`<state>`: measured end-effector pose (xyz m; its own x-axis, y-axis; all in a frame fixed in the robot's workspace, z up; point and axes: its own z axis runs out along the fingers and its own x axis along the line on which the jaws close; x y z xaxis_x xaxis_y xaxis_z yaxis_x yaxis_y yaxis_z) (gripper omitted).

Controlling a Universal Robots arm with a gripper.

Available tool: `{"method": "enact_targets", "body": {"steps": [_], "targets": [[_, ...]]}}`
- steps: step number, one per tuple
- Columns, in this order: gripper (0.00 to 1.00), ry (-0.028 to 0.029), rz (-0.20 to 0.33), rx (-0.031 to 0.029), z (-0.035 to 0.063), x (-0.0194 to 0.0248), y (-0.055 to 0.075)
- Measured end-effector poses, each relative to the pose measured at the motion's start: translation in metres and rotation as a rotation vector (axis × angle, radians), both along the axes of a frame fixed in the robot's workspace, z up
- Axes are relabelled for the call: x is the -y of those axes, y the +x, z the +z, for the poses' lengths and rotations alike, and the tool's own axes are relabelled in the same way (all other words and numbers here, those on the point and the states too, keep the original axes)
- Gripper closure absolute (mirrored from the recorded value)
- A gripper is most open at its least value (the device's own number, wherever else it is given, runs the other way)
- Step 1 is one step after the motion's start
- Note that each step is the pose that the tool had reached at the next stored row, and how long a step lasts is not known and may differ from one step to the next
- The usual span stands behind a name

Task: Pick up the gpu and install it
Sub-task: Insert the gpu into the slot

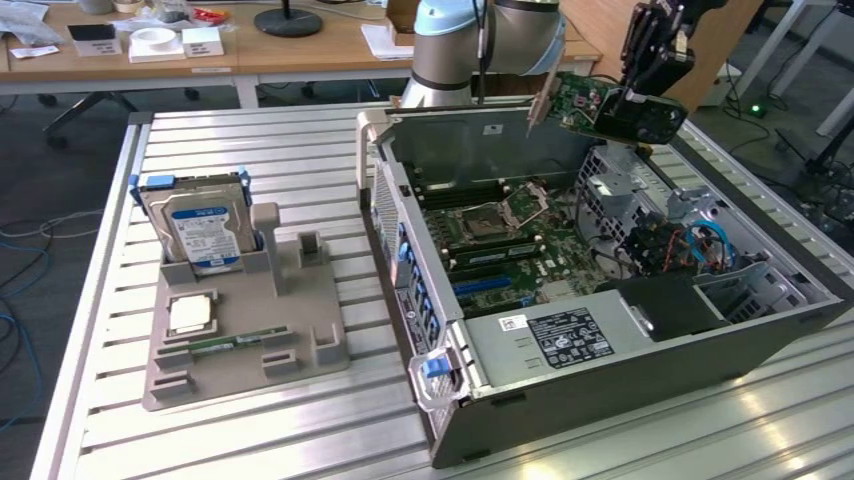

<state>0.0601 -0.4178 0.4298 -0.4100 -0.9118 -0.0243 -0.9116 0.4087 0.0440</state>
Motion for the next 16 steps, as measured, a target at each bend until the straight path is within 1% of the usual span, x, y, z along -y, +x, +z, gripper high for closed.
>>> {"method": "enact_targets", "body": {"steps": [5, 6, 13, 16], "targets": [[0.74, -0.0001, 0.053, 0.0, -0.0001, 0.0, 0.0], [0.74, 0.0, 0.086, 0.0001, -0.0002, 0.0, -0.0001], [0.74, -0.0001, 0.089, 0.0, -0.0002, 0.0, -0.0001], [0.74, 0.0, 0.117, 0.0, -0.0003, 0.0, -0.0001]]}}
